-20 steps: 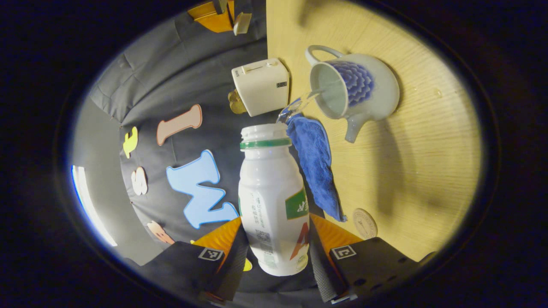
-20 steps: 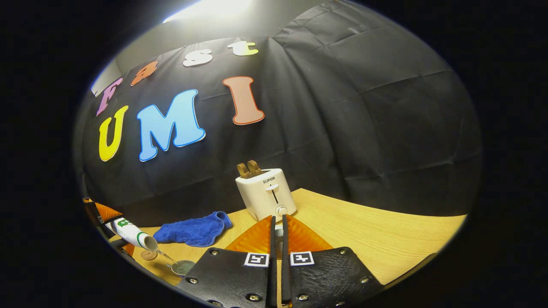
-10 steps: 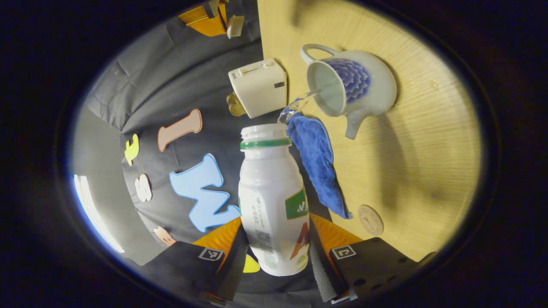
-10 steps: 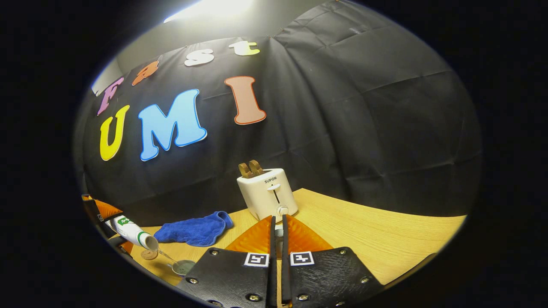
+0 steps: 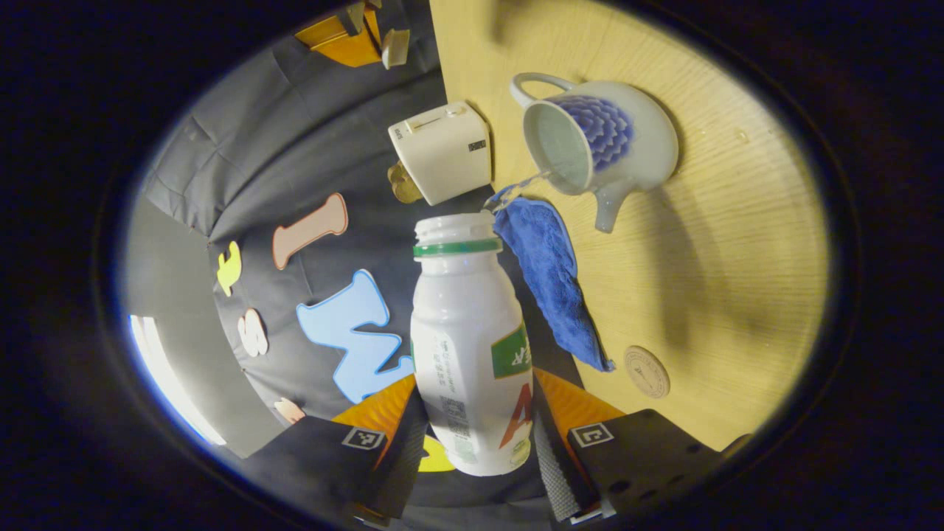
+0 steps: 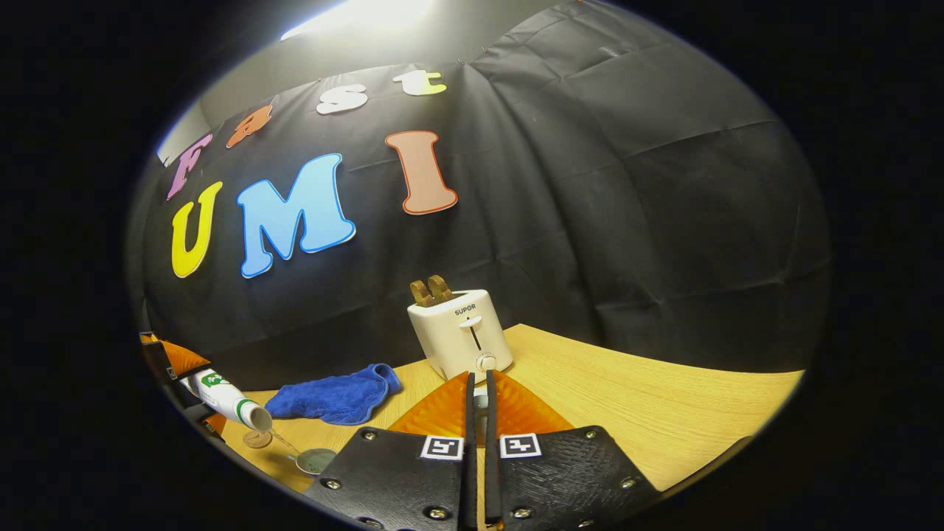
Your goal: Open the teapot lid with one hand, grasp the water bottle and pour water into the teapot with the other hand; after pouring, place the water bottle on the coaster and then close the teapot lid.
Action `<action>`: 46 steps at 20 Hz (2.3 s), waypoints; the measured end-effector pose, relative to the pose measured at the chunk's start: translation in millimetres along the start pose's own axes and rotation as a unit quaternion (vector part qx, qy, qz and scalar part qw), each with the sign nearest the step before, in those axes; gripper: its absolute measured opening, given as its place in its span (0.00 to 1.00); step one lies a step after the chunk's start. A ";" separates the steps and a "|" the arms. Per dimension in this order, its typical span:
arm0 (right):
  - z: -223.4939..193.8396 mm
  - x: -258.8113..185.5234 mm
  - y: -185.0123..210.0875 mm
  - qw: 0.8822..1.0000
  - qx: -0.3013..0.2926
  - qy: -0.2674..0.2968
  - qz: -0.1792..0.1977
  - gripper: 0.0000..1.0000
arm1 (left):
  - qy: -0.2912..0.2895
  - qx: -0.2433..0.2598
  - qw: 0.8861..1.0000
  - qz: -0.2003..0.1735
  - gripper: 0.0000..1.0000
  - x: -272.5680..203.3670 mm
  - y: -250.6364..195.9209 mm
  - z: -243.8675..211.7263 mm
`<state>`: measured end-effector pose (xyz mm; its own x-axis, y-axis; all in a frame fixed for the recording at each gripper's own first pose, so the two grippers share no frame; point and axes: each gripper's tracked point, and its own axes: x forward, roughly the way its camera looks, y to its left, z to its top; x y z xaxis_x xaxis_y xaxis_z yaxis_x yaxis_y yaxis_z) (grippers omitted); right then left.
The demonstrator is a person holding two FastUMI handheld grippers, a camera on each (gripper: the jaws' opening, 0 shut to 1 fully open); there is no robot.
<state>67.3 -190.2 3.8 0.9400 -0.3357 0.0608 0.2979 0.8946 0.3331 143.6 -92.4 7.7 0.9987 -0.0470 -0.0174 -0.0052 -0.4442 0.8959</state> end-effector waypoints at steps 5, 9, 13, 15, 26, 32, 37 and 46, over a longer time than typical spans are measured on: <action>0.4 0.2 0.7 1.000 -0.001 0.000 0.002 0.04 | -0.002 0.021 1.000 0.002 0.76 -0.3 2.8 1.6; -1.2 0.5 0.9 1.000 0.000 0.002 0.003 0.04 | -0.004 0.036 0.999 0.007 0.82 0.5 5.7 2.9; -1.2 0.1 0.5 1.000 0.002 0.002 0.003 0.04 | -0.005 0.053 0.999 0.011 0.82 1.0 10.2 2.6; -1.5 0.6 -0.3 1.000 0.004 0.003 0.003 0.04 | -0.007 0.062 0.998 0.015 0.82 0.4 13.3 3.9; -3.2 1.6 -1.3 1.000 0.005 0.006 0.002 0.04 | -0.022 0.104 0.994 0.039 0.71 -0.9 27.7 16.2; -4.3 1.7 -1.6 1.000 0.005 0.007 0.002 0.04 | -0.031 0.057 0.997 0.028 0.76 -2.4 23.5 13.6; -4.7 2.0 1.8 1.000 0.006 0.008 0.009 0.04 | -0.043 -0.087 0.995 -0.020 0.76 -8.7 2.5 12.1; -8.9 0.1 27.3 0.999 -0.009 0.011 0.050 0.04 | -0.026 -0.361 0.930 -0.059 0.76 -33.1 -21.2 -27.1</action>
<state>77.0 -163.2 4.5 0.9687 -0.2378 0.0716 0.2051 0.9287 0.3089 112.0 -57.2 1.3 0.9864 -0.0867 -0.1399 0.1582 0.2661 0.9509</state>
